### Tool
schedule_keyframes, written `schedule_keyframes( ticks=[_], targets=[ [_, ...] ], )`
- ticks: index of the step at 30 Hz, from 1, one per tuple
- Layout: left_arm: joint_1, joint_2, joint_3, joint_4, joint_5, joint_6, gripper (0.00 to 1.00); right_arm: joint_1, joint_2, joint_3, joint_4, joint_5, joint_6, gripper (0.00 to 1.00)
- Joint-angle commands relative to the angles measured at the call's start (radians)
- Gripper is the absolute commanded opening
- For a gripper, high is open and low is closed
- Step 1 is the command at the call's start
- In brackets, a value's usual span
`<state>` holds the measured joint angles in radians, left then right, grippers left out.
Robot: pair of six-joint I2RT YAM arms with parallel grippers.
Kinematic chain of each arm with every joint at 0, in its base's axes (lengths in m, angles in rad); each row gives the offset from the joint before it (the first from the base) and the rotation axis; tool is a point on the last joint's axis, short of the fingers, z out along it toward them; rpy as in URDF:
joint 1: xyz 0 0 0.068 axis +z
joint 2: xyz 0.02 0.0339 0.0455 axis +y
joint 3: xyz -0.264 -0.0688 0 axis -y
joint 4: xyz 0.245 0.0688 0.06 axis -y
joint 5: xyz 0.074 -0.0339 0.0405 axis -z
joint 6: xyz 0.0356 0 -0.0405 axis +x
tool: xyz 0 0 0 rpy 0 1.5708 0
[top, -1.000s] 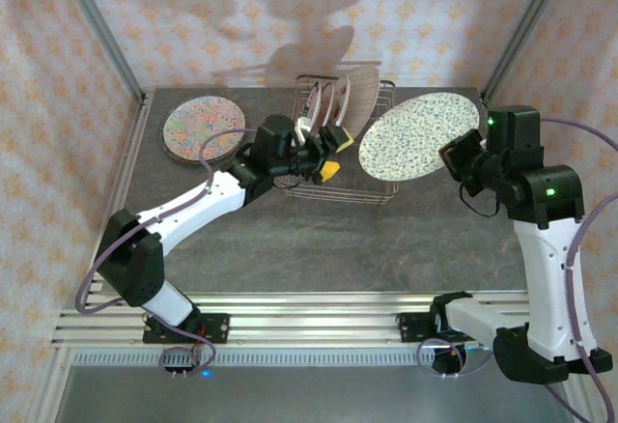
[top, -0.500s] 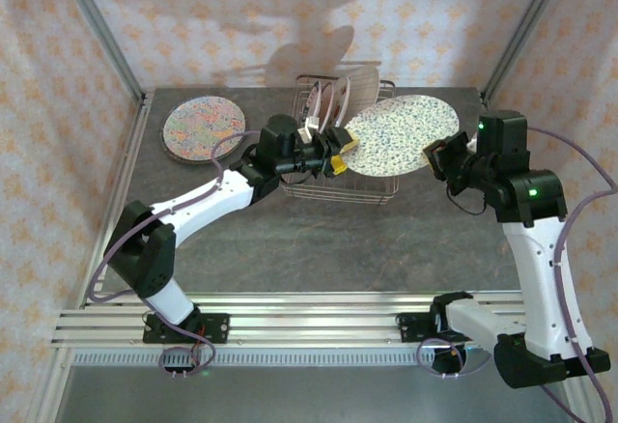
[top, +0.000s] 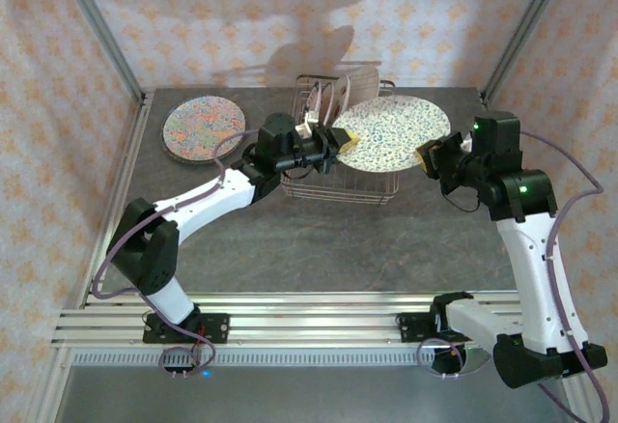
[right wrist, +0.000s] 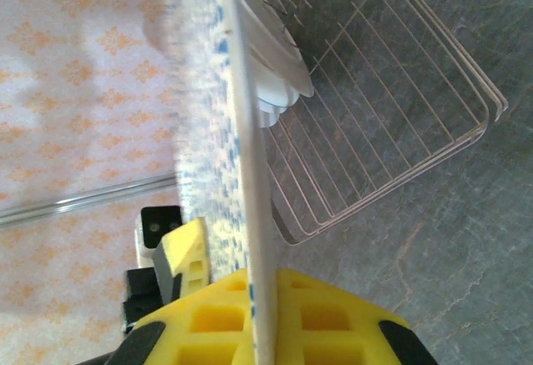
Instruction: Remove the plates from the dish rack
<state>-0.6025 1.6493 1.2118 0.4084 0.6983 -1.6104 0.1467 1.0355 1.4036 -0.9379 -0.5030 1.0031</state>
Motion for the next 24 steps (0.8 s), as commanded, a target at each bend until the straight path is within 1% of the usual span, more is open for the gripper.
schedule_keyframes(
  ticks=[1,5,9,12,16,19,21,24],
  targets=[
    [-0.006,0.008,0.017,0.032,0.023,0.037,0.00,0.004,-0.020,0.003,0.101,-0.047,-0.002,0.00],
    [-0.006,0.001,0.017,0.037,0.020,0.037,0.00,0.003,-0.007,0.010,0.079,-0.049,-0.038,0.00],
    [-0.006,-0.001,0.028,0.054,0.018,0.031,0.00,0.003,0.014,0.046,0.036,-0.043,-0.106,0.00],
    [-0.006,-0.006,0.040,0.053,0.014,0.032,0.00,0.003,0.032,0.081,-0.009,-0.028,-0.162,0.07],
    [-0.006,-0.009,0.055,0.065,0.010,0.028,0.00,0.003,0.045,0.108,-0.043,-0.009,-0.223,0.19],
    [-0.003,-0.013,0.060,0.076,0.003,0.022,0.00,0.003,0.051,0.125,-0.067,0.006,-0.263,0.32],
    [0.002,-0.019,0.059,0.090,-0.004,0.017,0.00,0.004,0.057,0.143,-0.085,0.018,-0.290,0.45],
    [0.012,-0.028,0.062,0.096,-0.008,0.015,0.00,0.003,0.071,0.176,-0.117,0.043,-0.335,0.58]
  ],
)
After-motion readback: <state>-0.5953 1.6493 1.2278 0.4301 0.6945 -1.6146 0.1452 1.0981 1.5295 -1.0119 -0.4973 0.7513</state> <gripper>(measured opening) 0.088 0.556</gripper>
